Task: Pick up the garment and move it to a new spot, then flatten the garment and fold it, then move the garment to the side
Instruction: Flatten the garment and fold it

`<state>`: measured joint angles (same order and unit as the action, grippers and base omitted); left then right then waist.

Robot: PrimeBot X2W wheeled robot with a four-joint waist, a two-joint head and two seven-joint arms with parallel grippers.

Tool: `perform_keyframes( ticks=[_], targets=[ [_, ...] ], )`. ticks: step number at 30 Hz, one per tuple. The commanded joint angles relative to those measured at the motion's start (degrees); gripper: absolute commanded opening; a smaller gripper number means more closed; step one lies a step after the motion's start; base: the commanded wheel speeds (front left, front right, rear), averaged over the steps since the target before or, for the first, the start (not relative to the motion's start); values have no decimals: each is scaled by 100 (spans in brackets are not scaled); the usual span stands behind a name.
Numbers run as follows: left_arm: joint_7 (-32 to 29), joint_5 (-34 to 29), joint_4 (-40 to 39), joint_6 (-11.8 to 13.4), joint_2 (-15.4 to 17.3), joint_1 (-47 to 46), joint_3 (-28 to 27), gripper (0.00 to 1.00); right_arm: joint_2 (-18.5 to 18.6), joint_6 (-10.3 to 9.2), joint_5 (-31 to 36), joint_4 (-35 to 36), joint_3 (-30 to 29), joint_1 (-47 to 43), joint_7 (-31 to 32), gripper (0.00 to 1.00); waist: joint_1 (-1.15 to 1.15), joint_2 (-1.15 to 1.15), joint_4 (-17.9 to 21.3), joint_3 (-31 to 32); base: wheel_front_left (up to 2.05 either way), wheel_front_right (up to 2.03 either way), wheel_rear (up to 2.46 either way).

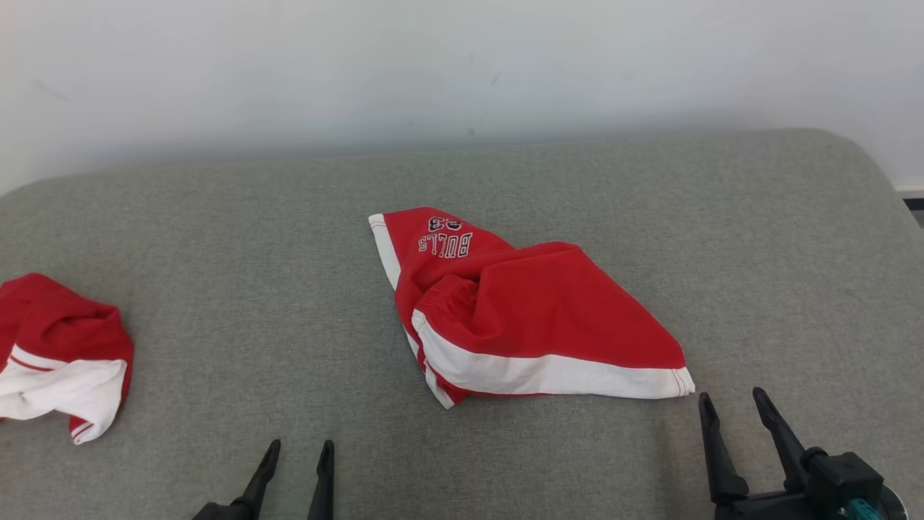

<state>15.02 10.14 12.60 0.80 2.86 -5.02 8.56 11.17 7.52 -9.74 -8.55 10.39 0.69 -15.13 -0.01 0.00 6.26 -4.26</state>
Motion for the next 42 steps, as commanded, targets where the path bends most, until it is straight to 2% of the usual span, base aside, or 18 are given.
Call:
perform_keyframes(
  ticks=[1,15,24,32,33,34,35,37,42],
  targets=[
    [22,19,5,-12,5,-80,40,100,4,-6,-49,6,36,71,-3,100,1,0,52,-34,0,0,0],
    [22,249,453,-361,7,-1442,659,100,6,-6,-195,1,404,469,-3,100,1,0,571,-444,0,0,0],
    [22,793,1429,-658,7,-2351,649,100,0,-6,-220,-1,481,585,-3,100,1,0,780,-635,0,0,0],
    [21,939,2273,-820,9,-2887,1082,100,-26,-6,-235,-55,507,668,-3,100,1,0,806,-675,0,0,0],
    [22,928,2275,-816,4,-2936,1132,87,-31,-6,-234,-54,511,670,-3,100,1,0,802,-680,0,0,0],
    [22,947,2253,-818,6,-2962,1158,34,-35,-6,-236,-51,508,674,-3,100,1,0,795,-686,0,0,0],
    [22,897,2194,-817,8,-2985,1180,4,-38,-6,-239,-50,500,674,-3,100,1,0,780,-692,0,0,0],
    [22,872,2101,-820,8,-2993,1167,0,-42,-6,-236,-48,492,674,-3,100,1,0,763,-696,0,0,0],
    [22,690,1483,-822,7,-2714,897,0,-59,-6,-252,-45,437,646,-3,100,1,0,604,-682,0,0,0]
  ],
)
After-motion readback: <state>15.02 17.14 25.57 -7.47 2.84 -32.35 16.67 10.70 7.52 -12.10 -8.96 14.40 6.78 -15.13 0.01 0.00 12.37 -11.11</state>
